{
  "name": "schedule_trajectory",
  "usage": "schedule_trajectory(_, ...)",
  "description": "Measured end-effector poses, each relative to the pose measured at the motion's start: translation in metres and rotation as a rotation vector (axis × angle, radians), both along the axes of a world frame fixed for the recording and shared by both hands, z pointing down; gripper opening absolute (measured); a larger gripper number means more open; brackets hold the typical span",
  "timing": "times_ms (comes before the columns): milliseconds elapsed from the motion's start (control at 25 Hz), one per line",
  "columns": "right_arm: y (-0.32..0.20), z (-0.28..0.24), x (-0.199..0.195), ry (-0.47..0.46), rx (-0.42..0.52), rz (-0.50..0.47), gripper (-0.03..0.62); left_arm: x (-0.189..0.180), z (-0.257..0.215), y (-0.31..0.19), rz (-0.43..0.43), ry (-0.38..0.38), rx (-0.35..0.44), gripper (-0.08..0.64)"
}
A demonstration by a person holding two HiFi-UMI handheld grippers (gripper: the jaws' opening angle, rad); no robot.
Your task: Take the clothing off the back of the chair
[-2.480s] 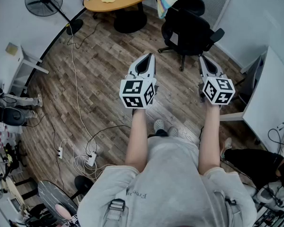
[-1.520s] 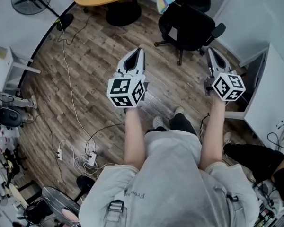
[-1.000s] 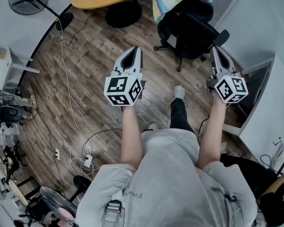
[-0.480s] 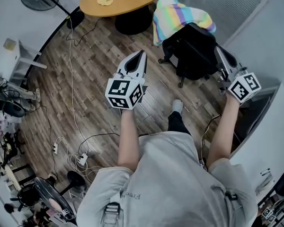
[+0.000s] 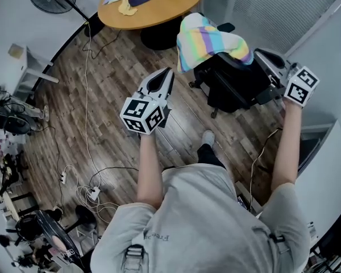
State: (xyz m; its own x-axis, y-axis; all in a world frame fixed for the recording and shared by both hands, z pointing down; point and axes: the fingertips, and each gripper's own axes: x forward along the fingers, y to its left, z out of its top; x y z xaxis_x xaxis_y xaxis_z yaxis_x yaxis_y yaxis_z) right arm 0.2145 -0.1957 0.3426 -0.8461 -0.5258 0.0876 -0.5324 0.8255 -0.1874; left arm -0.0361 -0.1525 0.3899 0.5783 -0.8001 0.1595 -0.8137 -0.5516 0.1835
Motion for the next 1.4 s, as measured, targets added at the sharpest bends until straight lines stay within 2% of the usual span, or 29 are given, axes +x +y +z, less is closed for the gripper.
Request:
schedule_trajectory(120,-0.023,0.003,0.008,0.004,-0.006,-0.026,0.028,0.010,0.007,-0.015,0.018,-0.033,-0.005,0.028)
schedule_trajectory(280,-0.039,0.012,0.005,0.016,-0.027,-0.134,0.034,0.020,0.014,-0.030,0.048,-0.074,0.000,0.029)
schedule_trajectory(400,-0.050,0.019,-0.001,0.024,-0.034,-0.215,0.075,0.021,0.021,-0.042,0.042,-0.084,-0.007,0.029)
schedule_trajectory(600,-0.059,0.025,-0.021,-0.032,-0.090,-0.373,0.167,0.016,0.028,-0.047,0.045,-0.074,-0.009,0.056)
schedule_trajectory(800,-0.064,0.035,-0.045,-0.045,-0.157,-0.487,0.260,0.014,0.026,-0.043,0.118,-0.069,0.020,0.111)
schedule_trajectory(1000,-0.062,0.038,-0.059,-0.052,-0.193,-0.538,0.286,0.013,0.027,-0.042,0.183,-0.061,0.026,0.166)
schedule_trajectory(1400,-0.061,0.047,-0.059,-0.005,-0.193,-0.604,0.357,0.026,0.046,-0.063,0.342,-0.027,0.016,0.364)
